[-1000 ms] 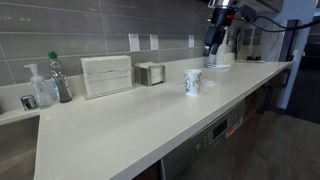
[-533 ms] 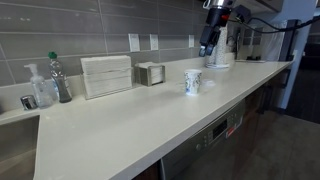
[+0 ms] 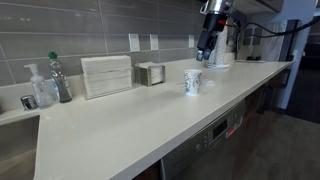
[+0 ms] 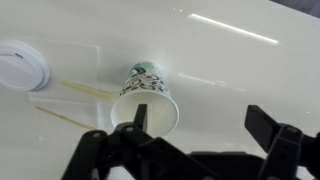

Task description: Pour the content in the cup on the kitchen countertop

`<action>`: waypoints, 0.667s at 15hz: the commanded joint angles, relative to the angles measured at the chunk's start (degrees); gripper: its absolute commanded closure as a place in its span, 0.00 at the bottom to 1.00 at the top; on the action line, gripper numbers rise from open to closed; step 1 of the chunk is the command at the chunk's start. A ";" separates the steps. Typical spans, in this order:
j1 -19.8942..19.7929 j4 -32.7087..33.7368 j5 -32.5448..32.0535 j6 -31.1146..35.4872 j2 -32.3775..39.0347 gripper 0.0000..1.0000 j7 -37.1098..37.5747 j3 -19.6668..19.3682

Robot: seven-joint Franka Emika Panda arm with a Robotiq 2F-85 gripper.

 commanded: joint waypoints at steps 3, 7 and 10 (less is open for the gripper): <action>-0.73 1.71 -1.95 4.86 5.78 0.00 -0.62 0.91; -0.90 3.38 -3.14 8.46 9.27 0.00 -0.73 1.69; -1.22 4.76 -4.56 9.20 11.57 0.00 -0.42 2.23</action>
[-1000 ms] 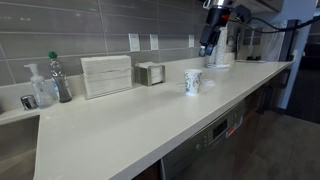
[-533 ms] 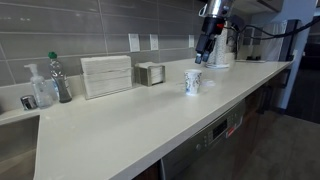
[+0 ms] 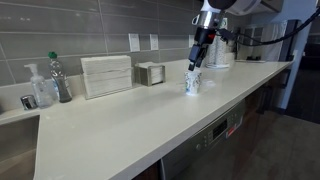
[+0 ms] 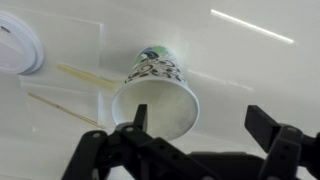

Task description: Pour the content in the cup on the kitchen countertop

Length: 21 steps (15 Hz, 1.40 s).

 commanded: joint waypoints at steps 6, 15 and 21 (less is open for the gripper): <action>-1.53 3.64 -5.42 0.59 6.20 0.51 1.06 1.61; -2.27 4.96 -5.20 -4.84 4.66 1.00 2.96 1.97; -6.00 10.16 8.06 -12.62 1.80 0.99 -8.25 1.11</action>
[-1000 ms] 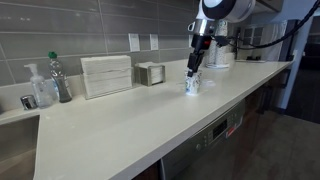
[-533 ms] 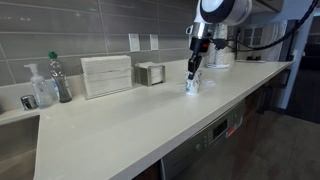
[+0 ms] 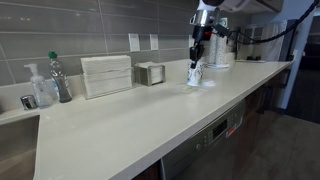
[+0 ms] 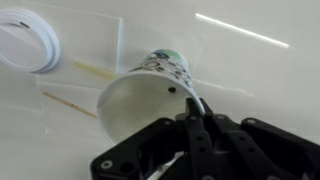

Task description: Pour the content in the cup on the kitchen countertop

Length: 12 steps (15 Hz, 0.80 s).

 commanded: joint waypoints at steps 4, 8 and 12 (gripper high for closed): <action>-5.34 8.83 25.87 -11.67 0.10 0.99 -24.55 -1.98; -8.93 13.50 40.04 -20.19 3.67 0.99 -34.19 -4.63; -11.73 15.79 52.24 -27.40 8.89 0.99 -40.53 -5.69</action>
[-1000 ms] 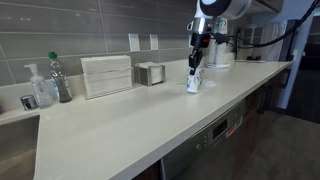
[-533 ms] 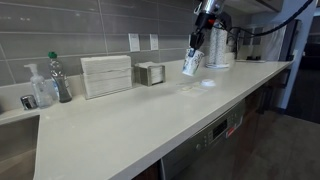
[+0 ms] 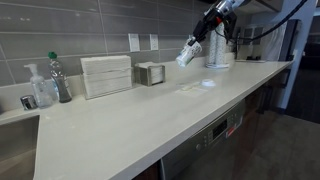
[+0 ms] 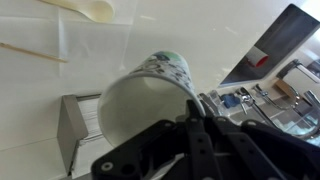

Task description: Pour the content in the cup on the kitchen countertop

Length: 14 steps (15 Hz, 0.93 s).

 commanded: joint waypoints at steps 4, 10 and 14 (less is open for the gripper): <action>-3.32 4.15 18.36 -8.60 11.26 0.99 -4.18 -0.40; -5.29 4.45 31.14 -15.25 17.13 0.99 -4.31 -0.62; -6.04 3.41 39.32 -18.73 19.15 0.99 -4.49 -1.29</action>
